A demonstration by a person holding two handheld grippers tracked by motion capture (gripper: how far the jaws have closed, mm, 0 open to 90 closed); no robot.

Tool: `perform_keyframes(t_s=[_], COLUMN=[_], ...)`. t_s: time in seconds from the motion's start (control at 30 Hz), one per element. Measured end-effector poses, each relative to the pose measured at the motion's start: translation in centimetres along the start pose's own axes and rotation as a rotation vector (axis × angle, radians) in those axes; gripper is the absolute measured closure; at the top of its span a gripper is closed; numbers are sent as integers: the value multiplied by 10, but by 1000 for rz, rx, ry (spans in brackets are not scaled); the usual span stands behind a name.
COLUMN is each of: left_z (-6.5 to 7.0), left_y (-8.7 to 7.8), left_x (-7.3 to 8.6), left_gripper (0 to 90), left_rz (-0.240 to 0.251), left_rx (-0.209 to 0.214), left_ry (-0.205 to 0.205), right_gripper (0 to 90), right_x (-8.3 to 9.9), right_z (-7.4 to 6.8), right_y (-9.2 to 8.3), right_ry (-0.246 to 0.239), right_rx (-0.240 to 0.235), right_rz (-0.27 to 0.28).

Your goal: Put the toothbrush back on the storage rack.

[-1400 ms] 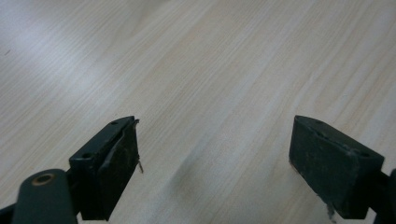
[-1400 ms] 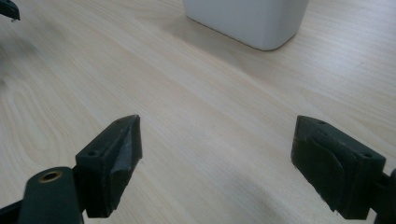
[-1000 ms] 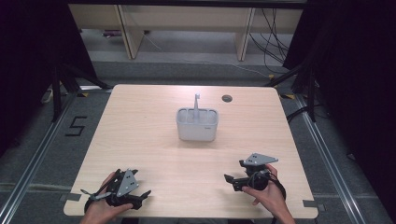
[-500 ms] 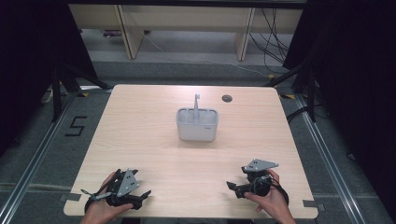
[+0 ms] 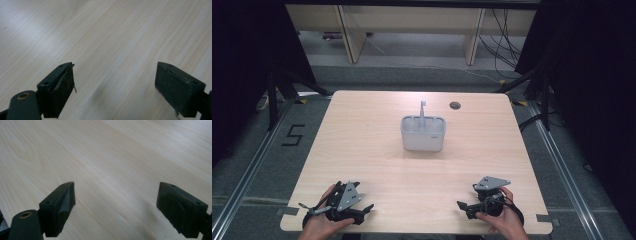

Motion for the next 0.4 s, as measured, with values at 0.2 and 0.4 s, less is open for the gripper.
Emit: perform_keyframes(t_s=[0.2, 0.4], left_z=[0, 0], left_y=[0, 0], left_x=[0, 0], left_gripper=[153, 153], left_rz=[-6, 1], left_rx=[1, -3], left_ry=[9, 0], right_gripper=[164, 164], right_x=[3, 3], right_z=[1, 2], right_y=[-3, -2], right_ry=[18, -32], right_rx=[19, 12], right_rz=[0, 6])
Point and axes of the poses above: each handheld gripper's, and its own axes: y roughly forward along the jaws, x roughly out of its underside, z roughly to its right, the point moved 5 cm from there along y, roughly forward along the jaws, and after that the axes turned 8 degrees about y, right-handed, at the moved point
